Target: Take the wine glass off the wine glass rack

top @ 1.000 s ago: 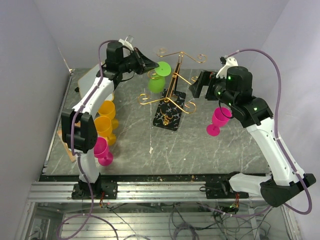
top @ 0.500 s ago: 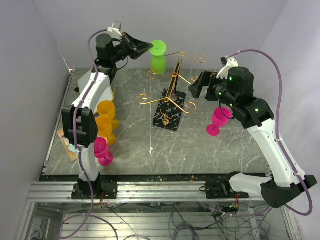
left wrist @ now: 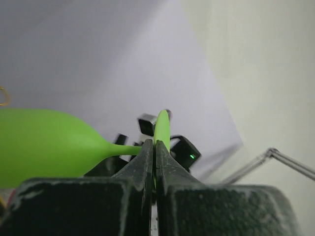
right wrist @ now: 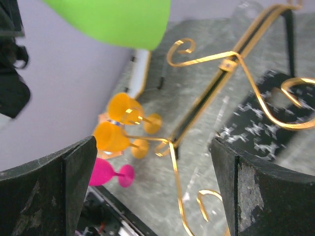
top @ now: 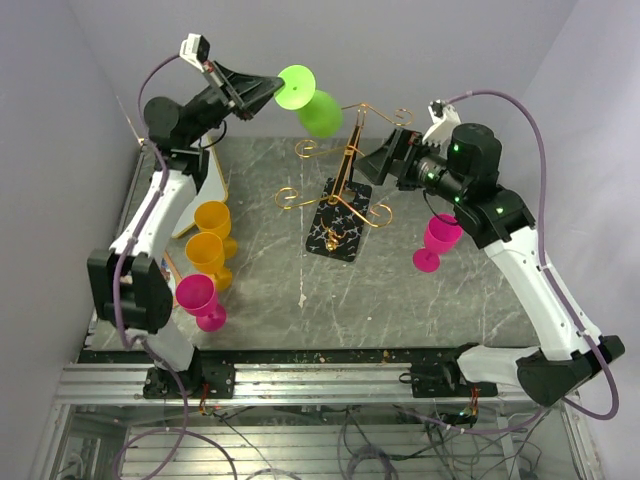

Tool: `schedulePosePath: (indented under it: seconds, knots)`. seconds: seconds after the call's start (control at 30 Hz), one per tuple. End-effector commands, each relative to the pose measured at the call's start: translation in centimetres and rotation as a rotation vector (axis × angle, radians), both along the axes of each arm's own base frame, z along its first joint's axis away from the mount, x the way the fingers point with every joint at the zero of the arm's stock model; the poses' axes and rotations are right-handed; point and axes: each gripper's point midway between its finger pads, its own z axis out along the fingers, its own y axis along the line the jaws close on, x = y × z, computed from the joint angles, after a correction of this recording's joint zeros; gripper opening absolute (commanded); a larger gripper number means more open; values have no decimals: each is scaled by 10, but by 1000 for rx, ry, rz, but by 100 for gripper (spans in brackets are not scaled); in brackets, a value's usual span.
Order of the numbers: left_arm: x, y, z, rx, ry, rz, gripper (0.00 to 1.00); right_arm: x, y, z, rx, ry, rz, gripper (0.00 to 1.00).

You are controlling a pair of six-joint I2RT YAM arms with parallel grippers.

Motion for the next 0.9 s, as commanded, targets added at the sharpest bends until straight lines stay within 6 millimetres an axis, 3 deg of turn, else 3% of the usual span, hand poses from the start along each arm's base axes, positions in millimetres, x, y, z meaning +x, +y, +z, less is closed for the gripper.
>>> schedulePosePath:
  seconds: [0.0,0.23,0.4,0.57,0.77,0.87]
  knots:
    - [-79,10,39,-96,-140,-116,7,-3,32,47,230,-79,137,100]
    - [-142,26,51,-279,-157,-250,7,-34,55,88,565,-181,383,100]
    - [-174,21,54,-359,-173,-346,7,-56,56,105,673,-273,510,98]
    - [-185,18,48,-426,-172,-404,7,-107,44,129,771,-454,695,93]
    - [-193,11,49,-452,-205,-431,7,-153,30,147,837,-564,827,79]
    - [-197,8,50,-469,-221,-452,7,-169,21,156,874,-603,854,67]
